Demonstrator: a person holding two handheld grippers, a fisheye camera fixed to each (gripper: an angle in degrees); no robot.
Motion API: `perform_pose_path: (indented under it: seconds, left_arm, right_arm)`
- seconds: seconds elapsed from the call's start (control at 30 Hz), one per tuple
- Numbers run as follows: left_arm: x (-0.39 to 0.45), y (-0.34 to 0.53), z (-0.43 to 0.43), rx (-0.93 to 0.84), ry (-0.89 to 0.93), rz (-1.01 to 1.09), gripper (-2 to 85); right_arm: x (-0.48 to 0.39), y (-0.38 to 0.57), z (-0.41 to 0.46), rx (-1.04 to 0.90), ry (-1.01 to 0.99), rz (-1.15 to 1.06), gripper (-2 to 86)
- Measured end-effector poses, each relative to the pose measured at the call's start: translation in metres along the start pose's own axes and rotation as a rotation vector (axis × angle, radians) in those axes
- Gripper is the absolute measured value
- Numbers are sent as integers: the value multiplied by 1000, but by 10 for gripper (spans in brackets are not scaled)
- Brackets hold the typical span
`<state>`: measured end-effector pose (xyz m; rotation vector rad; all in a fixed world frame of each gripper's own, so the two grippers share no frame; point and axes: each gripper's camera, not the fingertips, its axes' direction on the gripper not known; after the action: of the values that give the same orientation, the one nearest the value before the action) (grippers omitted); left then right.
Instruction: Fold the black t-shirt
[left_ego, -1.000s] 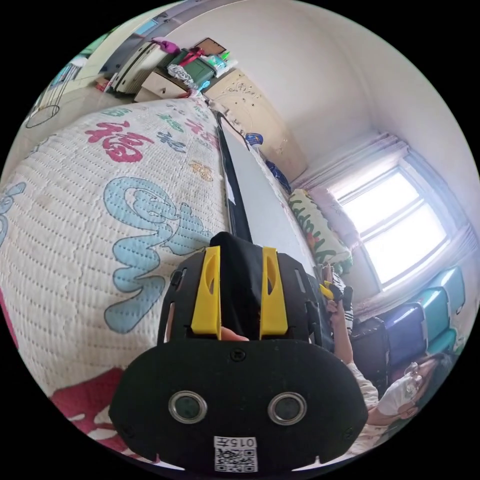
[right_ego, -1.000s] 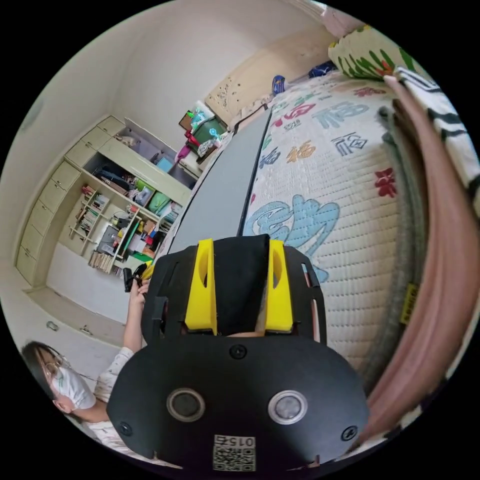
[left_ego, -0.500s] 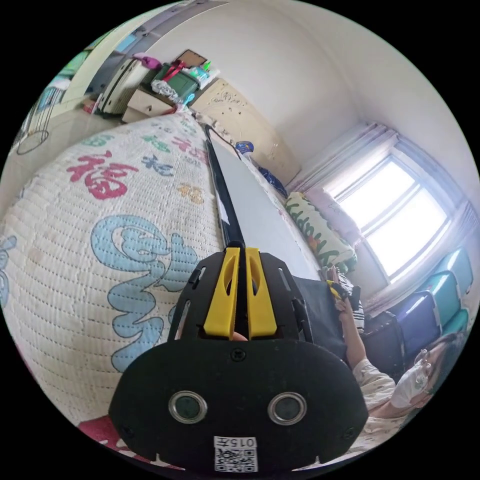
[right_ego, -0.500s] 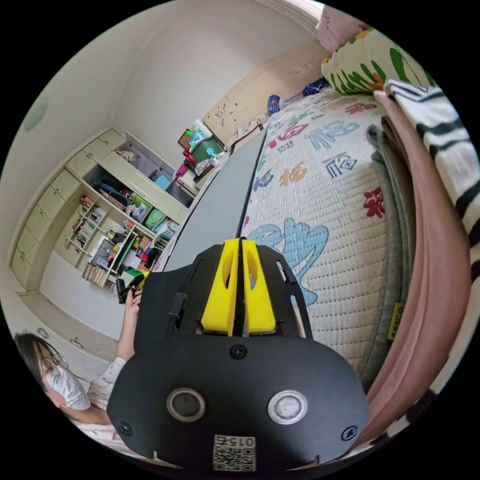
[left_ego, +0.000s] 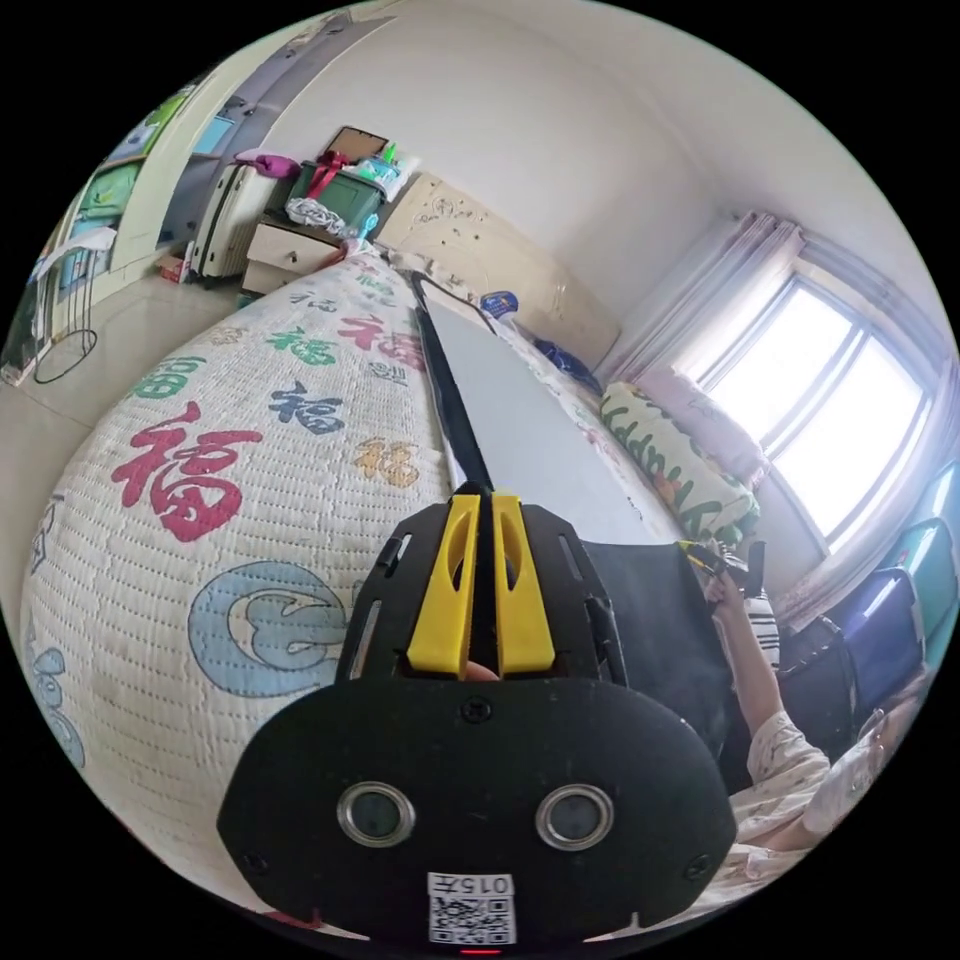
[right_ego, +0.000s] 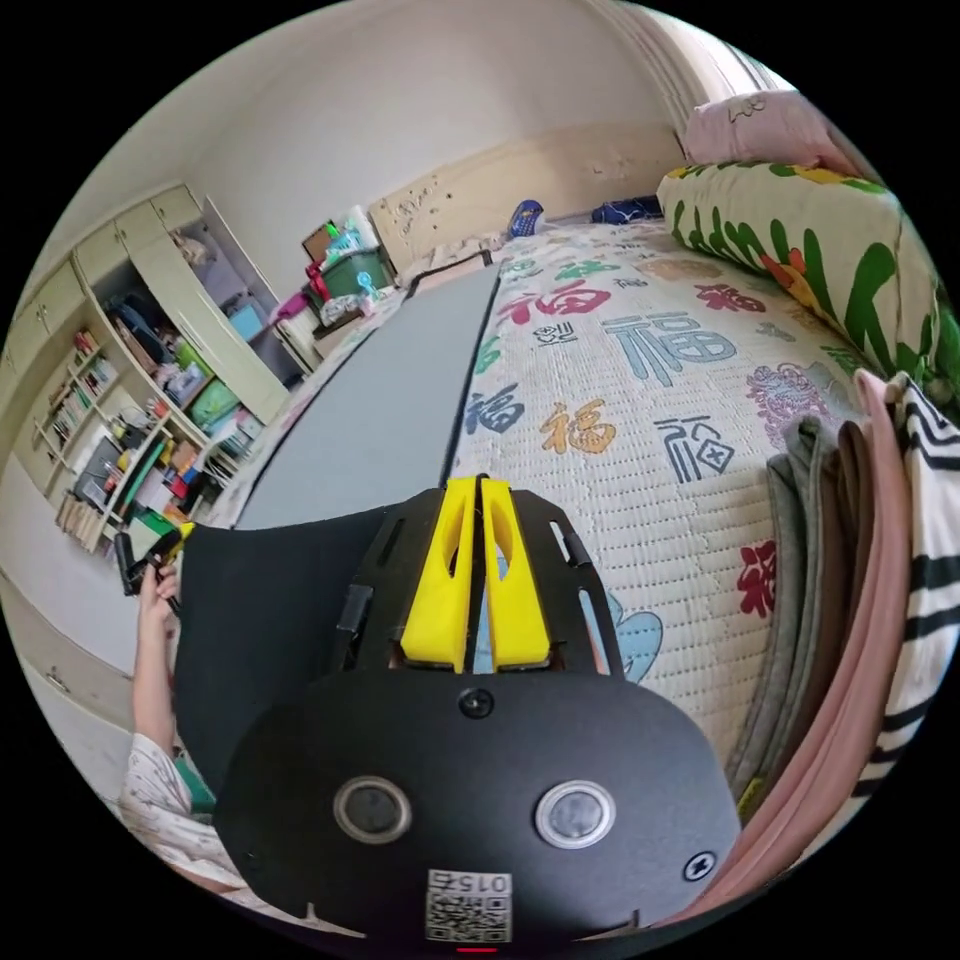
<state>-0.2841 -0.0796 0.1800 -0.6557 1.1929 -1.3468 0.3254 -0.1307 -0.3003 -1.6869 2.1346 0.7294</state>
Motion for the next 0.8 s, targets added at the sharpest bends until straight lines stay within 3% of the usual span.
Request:
perform_pose_path:
  seconds: [0.1,0.17,0.3,0.43,0.5,0.67,0.8]
  left_arm:
    - [-29,11,25,-15,31,-11,9]
    - [-61,22,37,-11,145,-64,8]
    - [-91,42,48,34,256,-86,6]
    - [-108,62,68,7,181,-109,3]
    - [-116,74,74,23,167,-119,2]
    - [-148,123,64,206,-7,-244,-1]
    - [-108,151,58,253,42,-93,18]
  right_arm:
    - [-10,-16,26,-48,12,4,-7]
    - [-24,-30,35,-92,1,-3,-6]
    - [-42,-35,22,-61,-40,3,-4]
    - [-79,-32,-38,107,-77,-15,0]
    - [-99,-28,-69,198,6,30,-1]
    - [-198,-1,-187,387,154,-62,-4]
    - [-306,88,-310,595,164,-260,-4]
